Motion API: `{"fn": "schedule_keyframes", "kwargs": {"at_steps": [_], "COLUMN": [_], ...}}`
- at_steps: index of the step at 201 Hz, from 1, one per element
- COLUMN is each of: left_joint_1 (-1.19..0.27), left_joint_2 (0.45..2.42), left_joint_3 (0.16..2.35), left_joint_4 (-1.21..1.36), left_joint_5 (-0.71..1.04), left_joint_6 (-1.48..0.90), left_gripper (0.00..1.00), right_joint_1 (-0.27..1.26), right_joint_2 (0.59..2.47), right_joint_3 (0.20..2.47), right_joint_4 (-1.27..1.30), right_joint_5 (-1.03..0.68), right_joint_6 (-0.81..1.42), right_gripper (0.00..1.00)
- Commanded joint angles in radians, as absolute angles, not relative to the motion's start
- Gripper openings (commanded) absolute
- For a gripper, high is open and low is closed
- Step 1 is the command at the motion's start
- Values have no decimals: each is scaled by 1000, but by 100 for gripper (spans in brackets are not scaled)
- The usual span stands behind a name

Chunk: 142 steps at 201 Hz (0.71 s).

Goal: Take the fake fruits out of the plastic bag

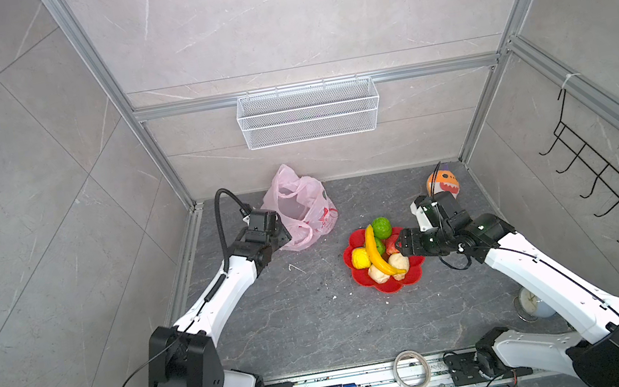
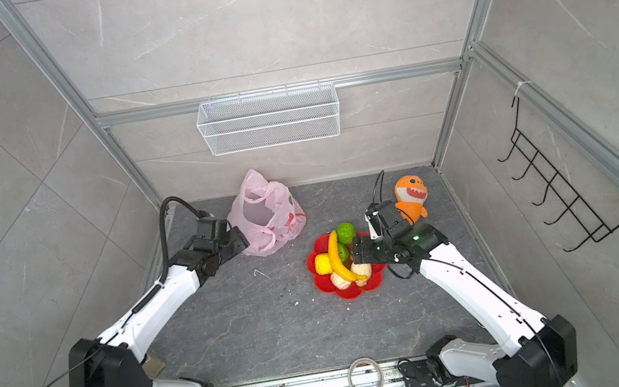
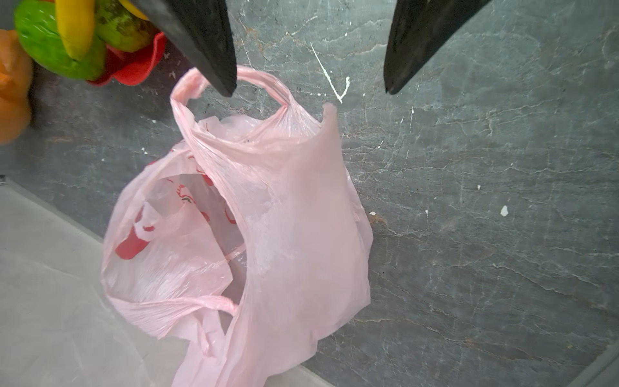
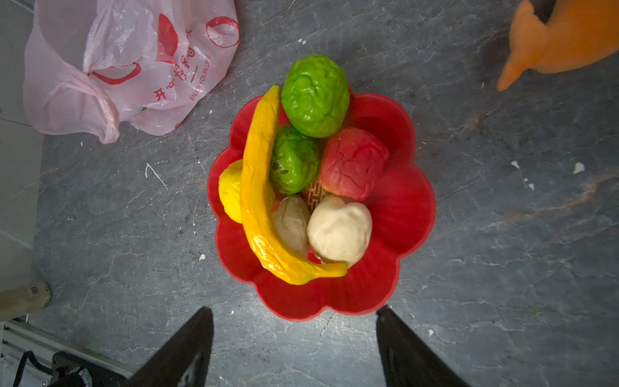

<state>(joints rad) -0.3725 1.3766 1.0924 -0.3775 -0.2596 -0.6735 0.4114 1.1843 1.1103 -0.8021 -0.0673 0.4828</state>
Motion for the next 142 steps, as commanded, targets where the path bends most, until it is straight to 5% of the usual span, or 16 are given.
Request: {"fn": "schedule_keyframes", "kwargs": {"at_steps": [1, 89, 142], "left_joint_1": [-377, -379, -379], "left_joint_2": [1239, 941, 873], "left_joint_3": [1059, 883, 833], "left_joint_4": [-433, -572, -598], "left_joint_5": [-274, -292, -294], "left_joint_6": [-675, -677, -698], "left_gripper": [74, 82, 82], "right_joint_1": [364, 95, 26], "right_joint_2": [1152, 1107, 1188], "right_joint_3": [1091, 970, 893], "right_joint_4": [-795, -767, -666], "right_joint_5": [-65, -73, -89], "right_joint_6": [478, 503, 508], "right_gripper": [79, 73, 37]}}
